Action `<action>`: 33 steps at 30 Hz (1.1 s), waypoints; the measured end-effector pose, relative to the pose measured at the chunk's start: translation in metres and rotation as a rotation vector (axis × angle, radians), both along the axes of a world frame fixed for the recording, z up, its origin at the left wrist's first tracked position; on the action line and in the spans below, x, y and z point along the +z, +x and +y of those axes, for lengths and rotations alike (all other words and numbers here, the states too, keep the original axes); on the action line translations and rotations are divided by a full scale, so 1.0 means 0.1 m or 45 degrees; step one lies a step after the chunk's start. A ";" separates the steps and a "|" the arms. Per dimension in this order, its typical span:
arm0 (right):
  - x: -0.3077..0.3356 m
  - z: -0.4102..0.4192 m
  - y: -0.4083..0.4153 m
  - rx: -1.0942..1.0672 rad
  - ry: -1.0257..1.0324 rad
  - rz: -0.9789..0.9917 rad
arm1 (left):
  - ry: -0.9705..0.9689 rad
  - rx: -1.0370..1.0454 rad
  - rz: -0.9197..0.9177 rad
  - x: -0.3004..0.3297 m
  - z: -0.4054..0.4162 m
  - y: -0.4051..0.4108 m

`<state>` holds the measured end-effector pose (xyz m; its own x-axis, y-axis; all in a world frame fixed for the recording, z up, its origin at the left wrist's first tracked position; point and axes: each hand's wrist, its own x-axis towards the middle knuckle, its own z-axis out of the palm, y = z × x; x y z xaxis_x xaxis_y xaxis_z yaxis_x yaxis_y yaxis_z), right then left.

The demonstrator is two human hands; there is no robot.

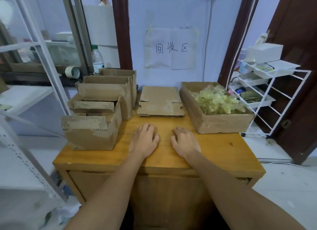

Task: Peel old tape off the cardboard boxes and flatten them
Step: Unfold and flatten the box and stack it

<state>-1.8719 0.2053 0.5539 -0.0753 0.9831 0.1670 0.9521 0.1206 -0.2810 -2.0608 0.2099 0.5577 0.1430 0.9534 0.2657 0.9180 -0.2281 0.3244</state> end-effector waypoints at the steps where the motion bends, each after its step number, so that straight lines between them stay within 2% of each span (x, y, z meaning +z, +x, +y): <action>1: 0.00 0.00 0.00 -0.002 -0.003 0.009 | -0.005 -0.002 -0.006 0.00 -0.01 0.00; 15: -0.05 0.04 0.08 0.025 0.018 0.099 | 0.057 -0.072 -0.061 -0.07 0.07 -0.02; 19: -0.06 0.05 0.10 0.016 0.003 0.133 | 0.100 -0.141 -0.442 0.03 0.04 -0.08; 21: -0.06 0.06 0.11 0.009 0.000 0.152 | 0.235 -0.161 -0.551 0.14 -0.04 -0.19; 25: -0.06 0.06 0.11 -0.007 -0.003 0.196 | 0.618 -0.183 -0.596 0.53 -0.38 -0.54; 29: -0.05 0.07 0.10 0.003 -0.001 0.202 | 1.027 0.007 -0.551 0.78 -0.68 -1.05; 31: -0.05 0.06 0.10 0.007 -0.008 0.201 | 1.074 0.082 -0.551 0.79 -0.77 -1.25; 33: -0.08 0.06 0.10 0.017 0.033 0.167 | 1.011 0.144 -0.601 0.78 -0.84 -1.37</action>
